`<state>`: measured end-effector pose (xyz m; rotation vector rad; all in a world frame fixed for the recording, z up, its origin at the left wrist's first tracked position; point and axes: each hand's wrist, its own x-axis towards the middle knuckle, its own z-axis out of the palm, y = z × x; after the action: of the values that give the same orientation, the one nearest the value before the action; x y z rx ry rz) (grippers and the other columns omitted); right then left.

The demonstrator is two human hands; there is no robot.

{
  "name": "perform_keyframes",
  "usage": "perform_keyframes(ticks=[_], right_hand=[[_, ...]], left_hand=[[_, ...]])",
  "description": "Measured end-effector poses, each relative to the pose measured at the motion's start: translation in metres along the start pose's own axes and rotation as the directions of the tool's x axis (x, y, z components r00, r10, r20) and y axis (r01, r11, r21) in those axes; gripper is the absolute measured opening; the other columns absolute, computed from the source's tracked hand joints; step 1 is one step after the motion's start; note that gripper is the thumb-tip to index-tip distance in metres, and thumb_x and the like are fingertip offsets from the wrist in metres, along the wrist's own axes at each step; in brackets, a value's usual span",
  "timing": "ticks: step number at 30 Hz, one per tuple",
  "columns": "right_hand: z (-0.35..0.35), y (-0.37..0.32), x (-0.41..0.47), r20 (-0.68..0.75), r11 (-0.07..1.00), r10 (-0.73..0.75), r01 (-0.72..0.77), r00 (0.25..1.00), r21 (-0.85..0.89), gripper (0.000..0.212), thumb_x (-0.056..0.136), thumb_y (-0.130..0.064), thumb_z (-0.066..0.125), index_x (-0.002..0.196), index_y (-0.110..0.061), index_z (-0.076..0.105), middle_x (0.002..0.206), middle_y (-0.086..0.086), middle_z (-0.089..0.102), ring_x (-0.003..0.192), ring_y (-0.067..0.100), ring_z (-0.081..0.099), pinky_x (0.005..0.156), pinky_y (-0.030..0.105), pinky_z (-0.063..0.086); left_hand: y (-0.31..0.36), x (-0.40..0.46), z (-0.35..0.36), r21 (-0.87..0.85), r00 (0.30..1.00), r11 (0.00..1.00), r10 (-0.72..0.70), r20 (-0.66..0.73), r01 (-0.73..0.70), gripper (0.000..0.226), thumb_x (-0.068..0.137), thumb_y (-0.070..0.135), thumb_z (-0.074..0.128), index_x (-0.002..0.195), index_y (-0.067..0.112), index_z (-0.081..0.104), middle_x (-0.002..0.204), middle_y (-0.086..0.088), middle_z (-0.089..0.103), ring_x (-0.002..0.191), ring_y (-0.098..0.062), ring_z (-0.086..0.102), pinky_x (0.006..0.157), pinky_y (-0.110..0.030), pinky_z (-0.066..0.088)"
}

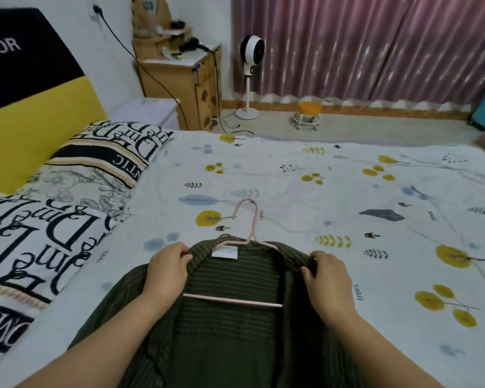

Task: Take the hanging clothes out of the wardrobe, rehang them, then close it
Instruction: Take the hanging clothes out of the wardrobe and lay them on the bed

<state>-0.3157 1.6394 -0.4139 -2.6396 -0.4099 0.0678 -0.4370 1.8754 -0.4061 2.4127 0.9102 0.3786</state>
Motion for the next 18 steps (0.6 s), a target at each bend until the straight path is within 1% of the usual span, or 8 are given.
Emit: perform_keyframes(ticks=[2,4,6,8,10,13,15,18], right_hand=[[0.029,0.005,-0.010,0.017,0.999,-0.019,0.020,1.000,-0.038,0.052,0.091,-0.029,0.054,0.138,-0.011,0.039,0.140,0.012,0.042,0.131,0.028,0.036,0.104,0.037,0.033],[0.054,0.010,-0.021,0.114,0.995,-0.035,0.045,0.993,-0.091,0.062,0.093,-0.034,0.048,0.146,-0.012,0.025,0.152,0.015,0.023,0.141,0.029,0.020,0.114,0.039,0.021],[0.075,0.016,-0.028,0.246,0.987,-0.025,0.064,0.969,-0.150,0.064,0.097,-0.042,0.037,0.150,-0.015,0.011,0.157,0.014,0.006,0.145,0.028,0.004,0.117,0.039,0.010],[0.089,0.022,-0.029,0.346,0.979,0.025,0.047,0.938,-0.198,0.063,0.099,-0.047,0.027,0.150,-0.019,0.003,0.158,0.011,-0.006,0.146,0.026,-0.006,0.118,0.039,0.003],[0.098,0.025,-0.026,0.392,0.973,0.060,0.034,0.918,-0.230,0.062,0.098,-0.049,0.022,0.151,-0.021,0.003,0.158,0.011,-0.010,0.145,0.026,-0.010,0.119,0.040,0.002],[0.105,0.028,-0.024,0.423,0.963,0.079,0.041,0.903,-0.267,0.063,0.098,-0.050,0.020,0.151,-0.020,0.003,0.157,0.011,-0.012,0.145,0.026,-0.012,0.118,0.041,0.001],[0.105,0.028,-0.023,0.445,0.960,0.086,0.045,0.892,-0.275,0.063,0.098,-0.050,0.019,0.151,-0.020,0.002,0.157,0.011,-0.013,0.145,0.026,-0.013,0.118,0.041,0.001],[0.097,0.022,-0.021,0.481,0.963,0.091,0.046,0.872,-0.266,0.062,0.098,-0.049,0.022,0.150,-0.019,0.008,0.158,0.012,-0.010,0.145,0.027,-0.012,0.119,0.043,0.005]], left_hand=[[-0.014,0.006,0.024,0.016,0.999,1.000,-0.027,0.029,0.026,0.013,0.093,0.012,0.051,0.091,0.008,0.064,0.094,-0.008,0.066,0.085,-0.018,0.055,0.073,-0.026,0.036],[-0.024,0.010,0.046,0.048,0.994,0.997,-0.071,0.080,0.067,0.015,0.094,0.015,0.049,0.099,0.009,0.063,0.102,-0.009,0.065,0.091,-0.019,0.056,0.078,-0.027,0.039],[-0.032,0.009,0.065,0.191,0.981,0.978,-0.112,0.157,0.081,0.028,0.096,0.023,0.046,0.121,0.012,0.055,0.123,-0.009,0.058,0.111,-0.022,0.053,0.098,-0.034,0.038],[-0.038,-0.001,0.079,0.395,0.955,0.918,-0.157,0.250,0.047,0.048,0.098,0.035,0.038,0.143,0.018,0.031,0.148,-0.005,0.035,0.137,-0.022,0.031,0.114,-0.045,0.018],[-0.042,-0.013,0.090,0.470,0.917,0.883,-0.182,0.354,-0.006,0.057,0.099,0.042,0.029,0.149,0.023,0.010,0.158,0.002,0.011,0.145,-0.019,0.009,0.116,-0.049,0.003],[-0.053,-0.027,0.098,0.455,0.836,0.890,-0.223,0.502,-0.036,0.064,0.098,0.045,0.026,0.149,0.025,-0.008,0.158,0.004,-0.007,0.146,-0.018,-0.005,0.116,-0.050,0.000],[-0.057,-0.026,0.098,0.456,0.805,0.888,-0.233,0.546,-0.053,0.066,0.098,0.046,0.027,0.148,0.024,-0.011,0.157,0.003,-0.012,0.145,-0.019,-0.007,0.117,-0.049,0.001],[-0.051,-0.023,0.089,0.458,0.776,0.887,-0.245,0.581,-0.062,0.068,0.098,0.044,0.031,0.149,0.021,-0.006,0.158,0.000,-0.009,0.146,-0.022,-0.002,0.117,-0.047,0.005]])
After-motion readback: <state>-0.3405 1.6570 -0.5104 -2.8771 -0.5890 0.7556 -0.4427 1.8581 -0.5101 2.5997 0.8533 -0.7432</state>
